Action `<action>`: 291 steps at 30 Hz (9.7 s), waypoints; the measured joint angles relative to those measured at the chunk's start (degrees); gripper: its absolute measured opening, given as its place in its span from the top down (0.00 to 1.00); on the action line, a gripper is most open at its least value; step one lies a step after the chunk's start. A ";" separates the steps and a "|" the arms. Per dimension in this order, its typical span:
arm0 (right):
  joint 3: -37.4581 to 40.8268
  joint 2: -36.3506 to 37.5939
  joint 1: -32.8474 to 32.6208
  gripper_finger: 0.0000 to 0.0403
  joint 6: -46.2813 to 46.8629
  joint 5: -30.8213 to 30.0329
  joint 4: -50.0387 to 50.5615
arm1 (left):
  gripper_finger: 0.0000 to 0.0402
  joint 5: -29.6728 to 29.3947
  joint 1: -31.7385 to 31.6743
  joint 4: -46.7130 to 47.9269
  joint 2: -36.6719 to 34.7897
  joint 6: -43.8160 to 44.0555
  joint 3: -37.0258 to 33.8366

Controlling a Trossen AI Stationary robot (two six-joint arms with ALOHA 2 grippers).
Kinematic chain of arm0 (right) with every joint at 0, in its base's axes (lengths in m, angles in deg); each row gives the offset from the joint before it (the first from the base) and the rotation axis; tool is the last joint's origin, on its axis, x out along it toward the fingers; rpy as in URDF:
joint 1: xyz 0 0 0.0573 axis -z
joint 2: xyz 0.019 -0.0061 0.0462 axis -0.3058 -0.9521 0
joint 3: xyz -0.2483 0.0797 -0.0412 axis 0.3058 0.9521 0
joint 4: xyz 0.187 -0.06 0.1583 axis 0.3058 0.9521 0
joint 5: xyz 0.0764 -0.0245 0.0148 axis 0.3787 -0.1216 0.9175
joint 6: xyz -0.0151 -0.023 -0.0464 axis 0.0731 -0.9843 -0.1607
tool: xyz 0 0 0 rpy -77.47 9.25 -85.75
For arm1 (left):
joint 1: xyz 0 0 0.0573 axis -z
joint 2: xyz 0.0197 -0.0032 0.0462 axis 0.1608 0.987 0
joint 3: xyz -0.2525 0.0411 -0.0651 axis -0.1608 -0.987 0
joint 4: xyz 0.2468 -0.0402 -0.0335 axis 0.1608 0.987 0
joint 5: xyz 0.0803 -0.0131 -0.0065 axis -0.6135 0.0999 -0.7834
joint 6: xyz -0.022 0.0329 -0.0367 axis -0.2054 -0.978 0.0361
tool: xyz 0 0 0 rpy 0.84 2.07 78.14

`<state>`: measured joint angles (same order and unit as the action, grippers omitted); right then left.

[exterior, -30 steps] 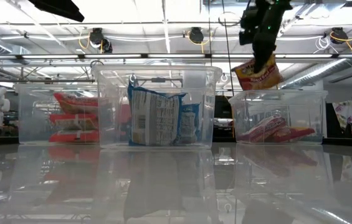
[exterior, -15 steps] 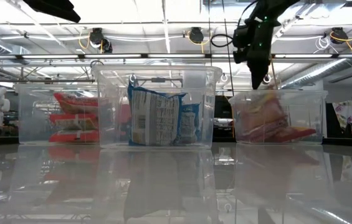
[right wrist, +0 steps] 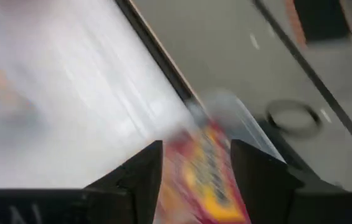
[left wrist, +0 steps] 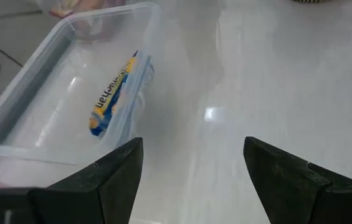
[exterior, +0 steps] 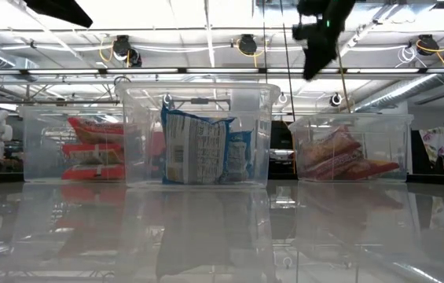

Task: Sort Maruchan noodles
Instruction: Return to Home Position

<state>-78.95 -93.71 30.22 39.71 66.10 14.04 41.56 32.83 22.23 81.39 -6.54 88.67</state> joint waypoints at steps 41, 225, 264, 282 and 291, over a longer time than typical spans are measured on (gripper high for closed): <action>66.72 34.88 -47.79 1.00 6.66 -13.31 -76.16 | 0.78 -8.67 -1.62 -10.63 -32.04 -13.98 -20.58; 94.25 84.46 -52.60 1.00 9.43 -7.35 -64.96 | 0.99 42.79 -40.44 -47.42 -65.60 -32.44 -52.37; 94.29 84.44 -52.60 1.00 9.43 -7.35 -65.14 | 0.99 45.16 -39.39 -40.76 -66.75 -27.91 -52.37; 94.27 84.44 -52.60 1.00 9.44 -7.35 -65.18 | 0.99 45.17 -39.39 -40.79 -66.75 -27.95 -52.37; 94.27 84.44 -52.61 1.00 9.43 -7.35 -65.19 | 0.99 45.17 -39.39 -40.77 -66.75 -27.95 -52.37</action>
<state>15.32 -9.27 -22.39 49.14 58.75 -51.15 86.72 -6.55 -18.54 14.64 -34.49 36.30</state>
